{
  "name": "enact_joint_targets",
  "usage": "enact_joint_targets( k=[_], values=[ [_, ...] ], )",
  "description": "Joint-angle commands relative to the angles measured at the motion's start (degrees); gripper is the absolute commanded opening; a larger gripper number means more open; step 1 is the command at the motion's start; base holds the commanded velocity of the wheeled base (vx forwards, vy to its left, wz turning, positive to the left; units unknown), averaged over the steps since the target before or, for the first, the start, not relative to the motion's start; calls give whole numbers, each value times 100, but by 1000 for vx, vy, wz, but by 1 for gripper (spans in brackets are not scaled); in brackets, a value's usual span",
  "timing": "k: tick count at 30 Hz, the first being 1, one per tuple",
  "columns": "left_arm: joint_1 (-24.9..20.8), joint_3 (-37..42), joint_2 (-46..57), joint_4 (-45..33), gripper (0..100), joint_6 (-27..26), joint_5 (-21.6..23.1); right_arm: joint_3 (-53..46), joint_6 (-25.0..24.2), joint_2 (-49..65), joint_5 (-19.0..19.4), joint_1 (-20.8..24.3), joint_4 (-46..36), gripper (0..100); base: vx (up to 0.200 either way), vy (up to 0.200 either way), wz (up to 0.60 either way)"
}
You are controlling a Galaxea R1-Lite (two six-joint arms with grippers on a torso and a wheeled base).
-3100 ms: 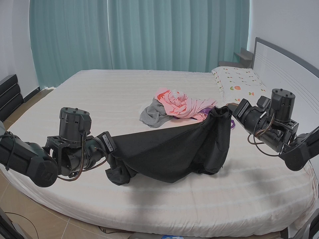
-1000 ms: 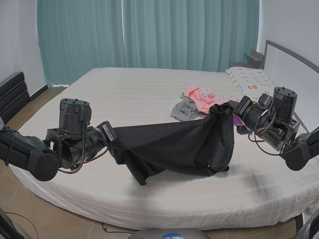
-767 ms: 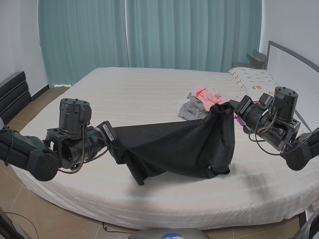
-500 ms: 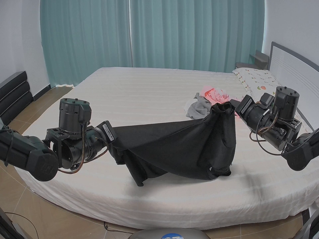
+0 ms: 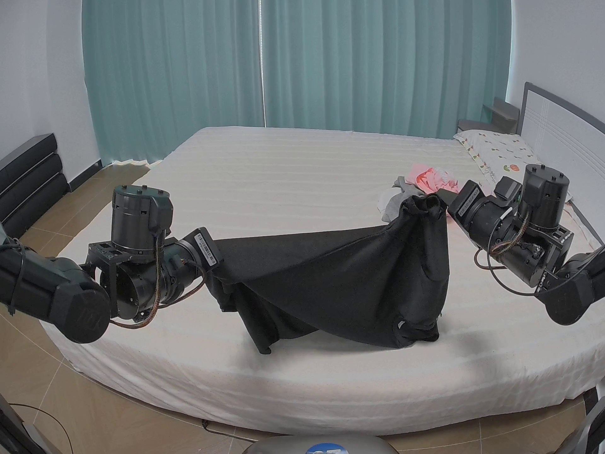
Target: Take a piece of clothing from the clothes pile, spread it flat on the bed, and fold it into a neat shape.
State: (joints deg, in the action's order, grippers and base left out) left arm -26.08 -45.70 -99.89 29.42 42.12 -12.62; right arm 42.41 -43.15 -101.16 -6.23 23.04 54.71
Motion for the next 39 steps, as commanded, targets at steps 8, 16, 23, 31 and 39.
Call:
enact_joint_targets(
  k=[8,16,23,31,39],
  values=[
    [-38,0,-31,-6,0,7,-21,-40,0,43,8,-10,4,0,0,0,0],
    [-47,18,-48,-24,0,16,-21,-58,0,26,8,-1,-4,0,0,0,0],
    [-20,0,-13,-6,0,148,14,-58,9,35,8,-1,-4,0,0,114,0],
    [-3,0,5,3,0,148,-4,-75,0,131,8,-1,-4,0,0,200,0],
    [-64,97,5,-6,0,139,-13,-321,0,298,16,-10,4,0,0,0,0]
  ],
)
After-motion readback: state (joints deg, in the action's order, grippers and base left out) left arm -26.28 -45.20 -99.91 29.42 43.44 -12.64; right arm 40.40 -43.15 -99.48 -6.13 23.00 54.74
